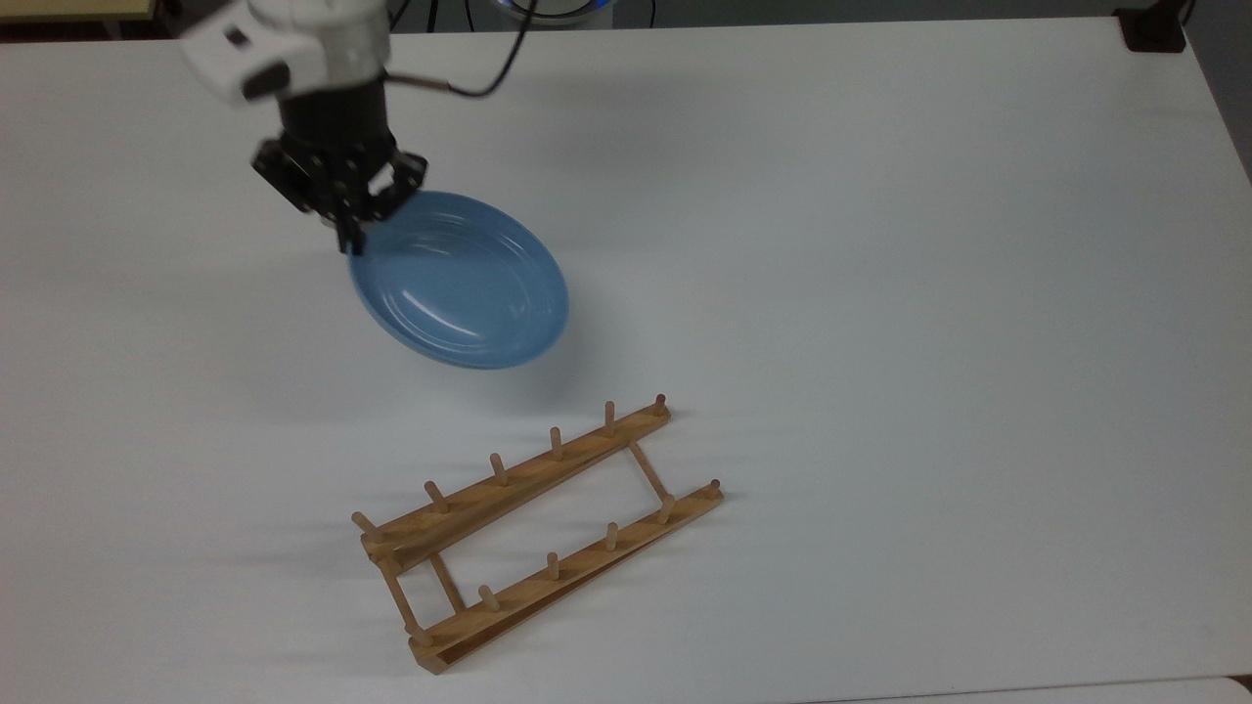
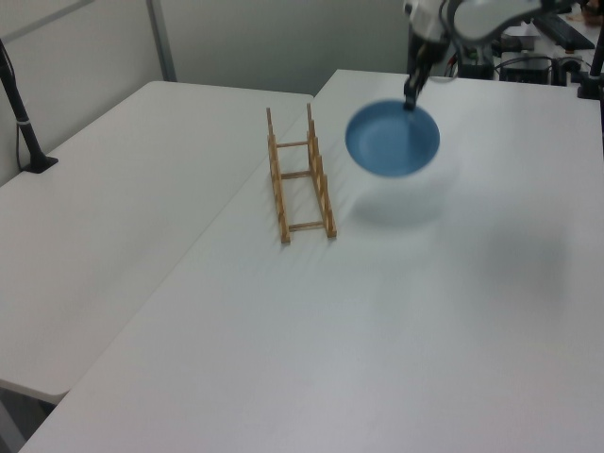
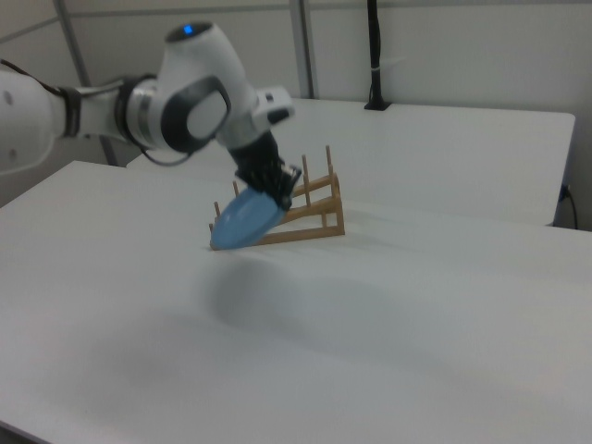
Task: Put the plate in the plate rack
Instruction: 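Lift the plate by its rim and tilt it upright over the rack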
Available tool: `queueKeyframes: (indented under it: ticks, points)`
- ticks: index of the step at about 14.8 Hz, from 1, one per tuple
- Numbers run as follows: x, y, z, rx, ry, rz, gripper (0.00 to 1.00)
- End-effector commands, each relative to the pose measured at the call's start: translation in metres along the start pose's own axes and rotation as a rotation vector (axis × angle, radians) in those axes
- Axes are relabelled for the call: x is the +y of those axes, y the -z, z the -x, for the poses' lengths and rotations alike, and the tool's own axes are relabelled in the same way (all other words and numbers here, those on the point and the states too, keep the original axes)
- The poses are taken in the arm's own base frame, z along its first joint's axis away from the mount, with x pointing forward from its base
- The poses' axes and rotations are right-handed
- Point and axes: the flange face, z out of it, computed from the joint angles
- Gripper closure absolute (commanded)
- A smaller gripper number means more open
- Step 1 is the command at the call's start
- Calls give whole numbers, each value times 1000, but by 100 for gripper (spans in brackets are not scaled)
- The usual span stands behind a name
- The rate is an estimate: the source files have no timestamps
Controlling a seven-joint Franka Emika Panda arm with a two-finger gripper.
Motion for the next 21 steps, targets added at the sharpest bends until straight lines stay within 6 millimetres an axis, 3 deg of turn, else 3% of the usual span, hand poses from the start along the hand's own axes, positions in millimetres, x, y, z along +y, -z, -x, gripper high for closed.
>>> queueKeyframes:
  ticks: [1,4,5,9,13,14,15,19,21]
  points:
    - [7,52,-13,102,-128,27,100]
    - [-8,73,-26,193,-187,139,100]
    - [-25,77,-32,268,-211,179,100]
    - [-66,75,-42,447,-273,299,100]
    - [-131,48,-42,631,-290,396,100]
    - [-138,42,-41,673,-300,410,100]
    - [-155,21,-36,690,-266,426,100]
    - [-186,-20,-32,738,-215,438,100]
    - [-197,-32,-29,787,-219,430,100]
